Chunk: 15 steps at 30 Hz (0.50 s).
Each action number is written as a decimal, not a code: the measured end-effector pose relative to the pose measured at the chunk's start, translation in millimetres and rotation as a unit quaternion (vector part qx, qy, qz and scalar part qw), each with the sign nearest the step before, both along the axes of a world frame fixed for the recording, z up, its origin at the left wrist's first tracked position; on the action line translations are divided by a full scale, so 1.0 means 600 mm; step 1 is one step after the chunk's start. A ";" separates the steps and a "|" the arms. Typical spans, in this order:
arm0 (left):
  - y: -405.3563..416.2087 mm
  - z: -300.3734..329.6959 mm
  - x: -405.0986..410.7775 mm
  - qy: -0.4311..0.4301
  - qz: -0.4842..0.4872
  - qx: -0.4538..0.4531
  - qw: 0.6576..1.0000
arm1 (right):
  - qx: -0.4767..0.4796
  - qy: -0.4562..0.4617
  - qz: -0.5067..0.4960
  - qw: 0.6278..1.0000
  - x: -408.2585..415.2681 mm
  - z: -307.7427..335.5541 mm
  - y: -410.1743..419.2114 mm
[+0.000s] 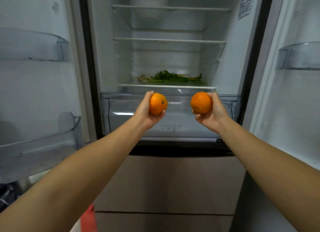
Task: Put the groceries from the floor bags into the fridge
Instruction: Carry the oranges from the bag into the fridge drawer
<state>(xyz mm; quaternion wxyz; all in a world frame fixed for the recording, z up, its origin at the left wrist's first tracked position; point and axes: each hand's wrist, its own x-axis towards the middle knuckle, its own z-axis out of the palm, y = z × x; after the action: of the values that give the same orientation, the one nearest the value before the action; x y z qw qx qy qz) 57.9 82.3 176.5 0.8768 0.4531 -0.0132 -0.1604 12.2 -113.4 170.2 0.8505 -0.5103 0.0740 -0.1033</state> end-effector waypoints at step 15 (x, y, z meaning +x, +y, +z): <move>-0.055 0.200 0.080 -0.144 -0.122 0.128 0.974 | -0.219 -0.026 0.020 0.975 0.074 0.185 -0.051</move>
<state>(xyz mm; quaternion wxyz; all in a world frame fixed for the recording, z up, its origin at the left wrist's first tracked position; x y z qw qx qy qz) 105.9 49.1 296.5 0.7743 0.5745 -0.1741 -0.2000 56.8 -144.2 281.4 0.7215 -0.6829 0.0167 -0.1130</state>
